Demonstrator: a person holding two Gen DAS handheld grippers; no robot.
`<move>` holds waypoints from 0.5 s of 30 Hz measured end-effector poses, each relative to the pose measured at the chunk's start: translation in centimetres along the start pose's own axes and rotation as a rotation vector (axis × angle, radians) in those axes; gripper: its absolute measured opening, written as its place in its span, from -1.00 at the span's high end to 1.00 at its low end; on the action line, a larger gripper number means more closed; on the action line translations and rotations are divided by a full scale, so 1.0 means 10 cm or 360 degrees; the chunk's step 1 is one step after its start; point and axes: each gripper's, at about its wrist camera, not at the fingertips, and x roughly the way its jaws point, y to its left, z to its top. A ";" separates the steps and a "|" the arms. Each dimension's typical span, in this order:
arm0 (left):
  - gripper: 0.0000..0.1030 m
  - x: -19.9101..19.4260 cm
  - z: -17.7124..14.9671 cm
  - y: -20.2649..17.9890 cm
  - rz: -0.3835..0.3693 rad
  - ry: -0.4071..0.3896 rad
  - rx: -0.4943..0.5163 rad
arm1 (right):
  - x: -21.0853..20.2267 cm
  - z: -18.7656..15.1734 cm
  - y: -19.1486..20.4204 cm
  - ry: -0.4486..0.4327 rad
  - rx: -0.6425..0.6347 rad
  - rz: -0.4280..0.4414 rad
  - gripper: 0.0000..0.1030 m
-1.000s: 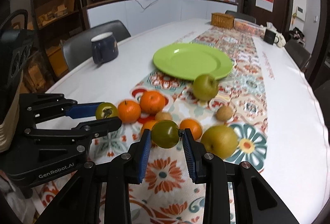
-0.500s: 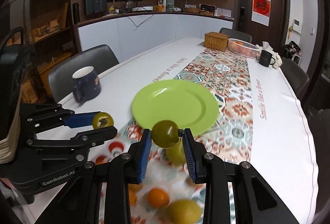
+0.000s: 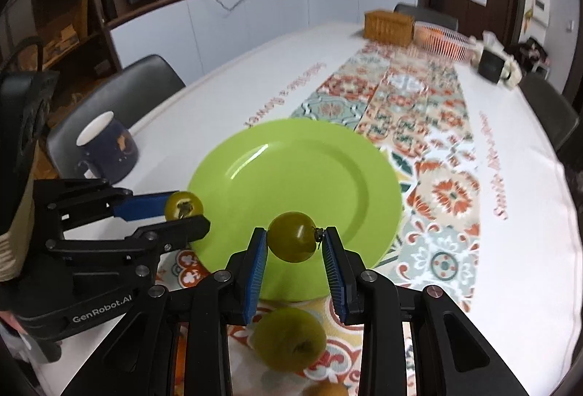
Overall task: Organize fruits
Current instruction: 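Carry both small green fruits over the green plate with both tools, then open both tools to drop the green fruits onto the plate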
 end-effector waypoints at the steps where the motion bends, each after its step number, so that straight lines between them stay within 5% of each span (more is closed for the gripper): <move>1: 0.44 0.04 0.01 0.01 0.0004 0.0016 0.0001 | 0.05 0.00 -0.02 0.0017 0.0005 0.0008 0.37; 6: 0.43 0.13 0.02 0.06 0.0018 0.0057 -0.0021 | 0.19 -0.01 -0.02 0.0057 -0.0001 0.0029 0.37; 9: 0.20 0.12 0.03 0.09 0.0020 0.0061 -0.0038 | 0.22 0.01 -0.03 0.0061 0.0006 0.0036 0.36; 12: 0.09 0.03 0.01 0.11 0.0062 0.0033 -0.0052 | 0.19 0.01 -0.04 0.0057 0.0032 0.0031 0.07; 15: -0.02 -0.09 -0.02 0.12 0.0093 -0.0012 -0.0054 | 0.08 0.00 -0.03 0.0008 0.0040 0.0008 0.03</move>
